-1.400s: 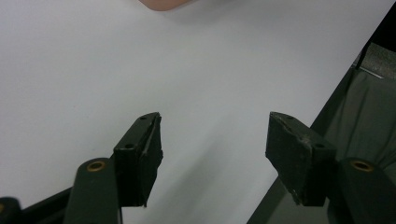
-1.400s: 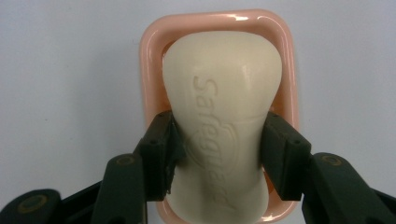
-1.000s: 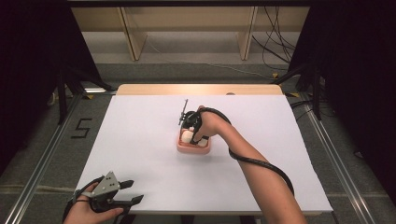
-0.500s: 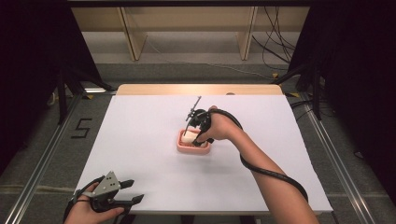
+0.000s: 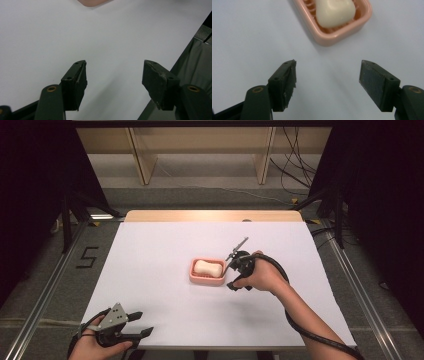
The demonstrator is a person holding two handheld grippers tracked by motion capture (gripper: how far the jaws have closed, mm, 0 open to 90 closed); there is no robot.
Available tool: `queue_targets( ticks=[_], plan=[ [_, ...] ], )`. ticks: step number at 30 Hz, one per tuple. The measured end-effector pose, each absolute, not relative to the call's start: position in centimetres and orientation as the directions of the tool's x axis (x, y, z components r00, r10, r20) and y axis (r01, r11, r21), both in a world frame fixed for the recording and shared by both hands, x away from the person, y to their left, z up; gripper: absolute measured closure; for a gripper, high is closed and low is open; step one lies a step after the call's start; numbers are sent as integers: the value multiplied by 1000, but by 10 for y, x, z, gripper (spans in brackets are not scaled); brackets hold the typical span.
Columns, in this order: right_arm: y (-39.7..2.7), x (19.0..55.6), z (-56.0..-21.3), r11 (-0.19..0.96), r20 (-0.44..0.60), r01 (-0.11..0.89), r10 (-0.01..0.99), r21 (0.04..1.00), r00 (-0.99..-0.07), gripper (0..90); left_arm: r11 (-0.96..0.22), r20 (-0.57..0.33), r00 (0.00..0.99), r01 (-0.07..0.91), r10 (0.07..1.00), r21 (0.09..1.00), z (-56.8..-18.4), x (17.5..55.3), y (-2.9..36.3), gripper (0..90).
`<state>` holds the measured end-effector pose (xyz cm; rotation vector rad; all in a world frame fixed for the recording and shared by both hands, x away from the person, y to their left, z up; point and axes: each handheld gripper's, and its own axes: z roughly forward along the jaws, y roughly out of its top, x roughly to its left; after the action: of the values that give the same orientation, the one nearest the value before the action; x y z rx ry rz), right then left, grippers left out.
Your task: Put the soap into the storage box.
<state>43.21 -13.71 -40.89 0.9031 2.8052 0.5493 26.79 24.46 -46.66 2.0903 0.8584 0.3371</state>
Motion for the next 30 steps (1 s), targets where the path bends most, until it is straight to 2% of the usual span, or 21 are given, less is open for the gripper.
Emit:
queue_targets(
  ticks=[4,6,16,18,19,24,30],
  plan=[
    [-153,419,-414,729,-18,559,615,396,-789,300,-454,-27,739,442,673,774,-465,269,247,358],
    [-161,412,-417,715,-7,573,628,400,-778,299,-441,-53,736,460,675,770,-465,269,246,358],
    [-202,379,-434,640,16,634,698,434,-716,295,-388,-76,711,466,699,795,-468,268,244,359],
    [-210,374,-440,626,28,637,703,450,-711,295,-419,-44,720,451,692,788,-467,269,246,359],
    [-214,372,-443,611,26,650,719,451,-694,295,-389,-73,708,468,702,794,-468,268,244,359],
    [-228,356,-451,550,63,693,761,467,-646,298,-409,-51,711,460,701,788,-468,269,245,359],
    [-242,348,-456,509,61,669,770,542,-635,300,-388,-70,701,472,710,791,-469,268,244,358]
  ],
)
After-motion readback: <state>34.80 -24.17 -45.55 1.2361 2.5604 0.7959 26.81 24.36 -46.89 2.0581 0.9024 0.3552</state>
